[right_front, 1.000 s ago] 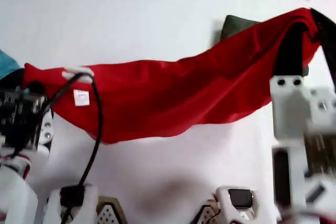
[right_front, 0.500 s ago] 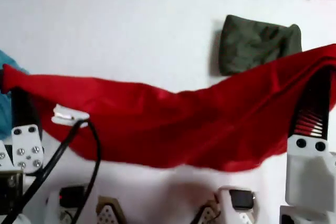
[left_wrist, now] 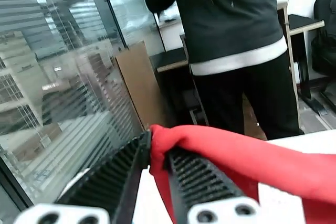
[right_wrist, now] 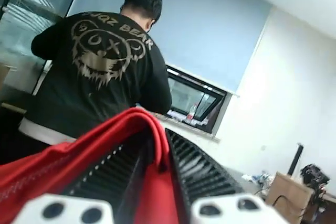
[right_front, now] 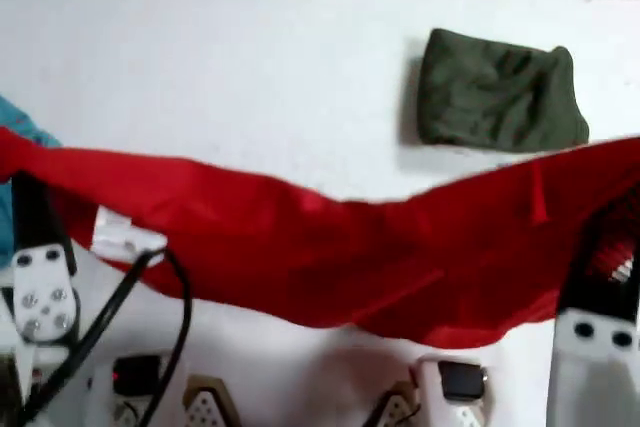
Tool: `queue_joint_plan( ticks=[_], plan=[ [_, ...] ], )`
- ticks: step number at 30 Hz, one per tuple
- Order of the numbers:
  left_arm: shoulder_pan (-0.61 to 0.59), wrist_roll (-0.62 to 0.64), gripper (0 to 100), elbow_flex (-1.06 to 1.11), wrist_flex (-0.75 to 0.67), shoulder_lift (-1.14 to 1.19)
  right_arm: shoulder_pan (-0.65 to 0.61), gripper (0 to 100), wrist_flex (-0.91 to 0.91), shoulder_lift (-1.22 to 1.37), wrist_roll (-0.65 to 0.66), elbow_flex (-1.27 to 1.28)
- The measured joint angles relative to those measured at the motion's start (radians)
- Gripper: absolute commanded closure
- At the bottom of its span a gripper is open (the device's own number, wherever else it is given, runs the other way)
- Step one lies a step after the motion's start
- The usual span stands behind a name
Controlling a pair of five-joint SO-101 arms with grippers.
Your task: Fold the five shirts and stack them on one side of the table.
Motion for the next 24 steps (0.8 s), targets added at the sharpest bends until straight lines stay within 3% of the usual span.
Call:
queue_joint_plan(
  ticks=[11,16,24],
  plan=[
    [0.009,0.0,97,0.437,-0.305,0.1,-0.02,98.1,-0.06,0.388,-0.055,0.126],
    [0.011,0.0,97,0.407,-0.393,0.299,-0.021,98.1,-0.175,0.559,-0.055,0.164],
    [0.011,-0.035,97,0.112,-0.333,0.684,-0.021,98.1,-0.239,0.733,-0.055,0.17]
  ],
)
